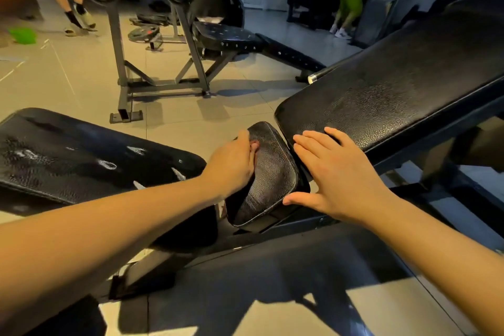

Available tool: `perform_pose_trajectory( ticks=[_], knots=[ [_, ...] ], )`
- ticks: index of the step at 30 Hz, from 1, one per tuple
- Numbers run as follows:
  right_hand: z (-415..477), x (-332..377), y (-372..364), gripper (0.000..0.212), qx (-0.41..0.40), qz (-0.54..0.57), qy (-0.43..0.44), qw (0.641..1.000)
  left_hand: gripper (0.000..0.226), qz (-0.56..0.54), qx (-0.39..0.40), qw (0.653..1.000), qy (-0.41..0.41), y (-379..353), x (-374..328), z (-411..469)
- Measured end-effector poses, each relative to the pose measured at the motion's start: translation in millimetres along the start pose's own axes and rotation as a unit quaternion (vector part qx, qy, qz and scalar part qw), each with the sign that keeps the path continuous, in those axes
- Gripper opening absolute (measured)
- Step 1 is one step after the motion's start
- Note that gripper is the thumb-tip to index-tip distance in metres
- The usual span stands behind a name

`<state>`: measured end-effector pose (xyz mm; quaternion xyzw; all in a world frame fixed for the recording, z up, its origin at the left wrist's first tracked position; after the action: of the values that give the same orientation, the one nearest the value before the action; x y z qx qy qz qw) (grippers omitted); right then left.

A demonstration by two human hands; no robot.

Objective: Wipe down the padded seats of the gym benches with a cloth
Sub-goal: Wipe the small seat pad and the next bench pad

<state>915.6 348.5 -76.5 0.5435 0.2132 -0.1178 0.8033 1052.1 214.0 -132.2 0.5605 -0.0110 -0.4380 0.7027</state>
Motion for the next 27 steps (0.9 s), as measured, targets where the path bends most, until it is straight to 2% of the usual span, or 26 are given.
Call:
perform_pose_trajectory(
  ticks=[2, 3, 5, 7, 8, 11, 13, 14, 16, 19, 21, 23, 25, 27],
  knots=[
    [-0.4, 0.4, 0.4, 0.103, 0.007, 0.005, 0.000, 1.000, 0.021, 0.033, 0.006, 0.998, 0.059, 0.1, 21.5, 6.4],
    [-0.4, 0.3, 0.4, 0.104, 0.011, 0.007, -0.001, 1.000, 0.020, 0.040, 0.017, 0.998, 0.055, 0.1, 19.2, 2.5],
    [0.0, -0.2, 0.4, 0.104, 0.024, 0.006, -0.006, 1.000, 0.018, 0.012, 0.053, 0.999, -0.005, 1.2, -3.6, -13.1],
    [0.5, 0.1, 0.4, 0.105, 0.027, 0.004, -0.008, 1.000, 0.020, -0.080, 0.101, 0.990, -0.063, 7.6, -27.4, -28.3],
    [0.6, -0.2, 0.7, 0.105, 0.025, 0.004, -0.007, 1.000, 0.020, -0.121, 0.119, 0.983, -0.063, 10.7, -28.8, -26.4],
    [-0.3, -0.8, 2.5, 0.105, 0.024, 0.007, -0.005, 1.000, 0.015, -0.176, 0.149, 0.973, 0.015, 21.9, -2.1, -1.9],
    [-0.1, -0.9, 2.8, 0.105, 0.021, 0.008, -0.006, 1.000, 0.006, -0.247, 0.175, 0.947, 0.109, 28.7, 20.1, 5.6],
    [-0.1, -0.6, 2.0, 0.105, 0.022, 0.009, -0.006, 1.000, 0.010, -0.278, 0.187, 0.931, 0.145, 31.2, 26.1, 5.5],
    [-0.3, -0.8, -0.4, 0.106, 0.025, 0.010, -0.006, 1.000, 0.021, -0.306, 0.204, 0.914, 0.171, 34.8, 28.7, 2.6],
    [-0.3, -0.9, 0.9, 0.106, 0.024, 0.009, -0.005, 1.000, 0.027, -0.324, 0.220, 0.906, 0.160, 37.4, 24.6, 1.6],
    [-0.6, -0.9, 1.3, 0.105, 0.017, 0.013, -0.003, 1.000, 0.030, -0.312, 0.214, 0.914, 0.147, 34.9, 25.1, 4.6],
    [-0.4, -0.3, 0.8, 0.104, 0.006, 0.016, -0.001, 1.000, 0.022, -0.252, 0.188, 0.942, 0.115, 33.0, 27.8, 9.7],
    [-0.3, -0.2, 0.7, 0.103, 0.002, 0.016, -0.001, 1.000, 0.021, -0.123, 0.124, 0.982, 0.075, 35.2, 31.2, 13.8],
    [-0.8, -0.4, 1.2, 0.103, 0.003, 0.016, -0.001, 1.000, 0.033, -0.035, 0.043, 0.995, 0.081, 40.8, 32.1, 12.4]
  ],
)
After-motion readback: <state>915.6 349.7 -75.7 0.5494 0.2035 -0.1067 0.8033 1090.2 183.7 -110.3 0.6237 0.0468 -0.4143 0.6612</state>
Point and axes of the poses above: each hand's wrist, its own z-axis towards the middle knuckle, its own y-axis out of the back of the hand, x = y × z, the point moved 5 cm from there along z, towards the middle knuckle, and after that the axes turned 4 degrees about -x, right-handed, at the moved point
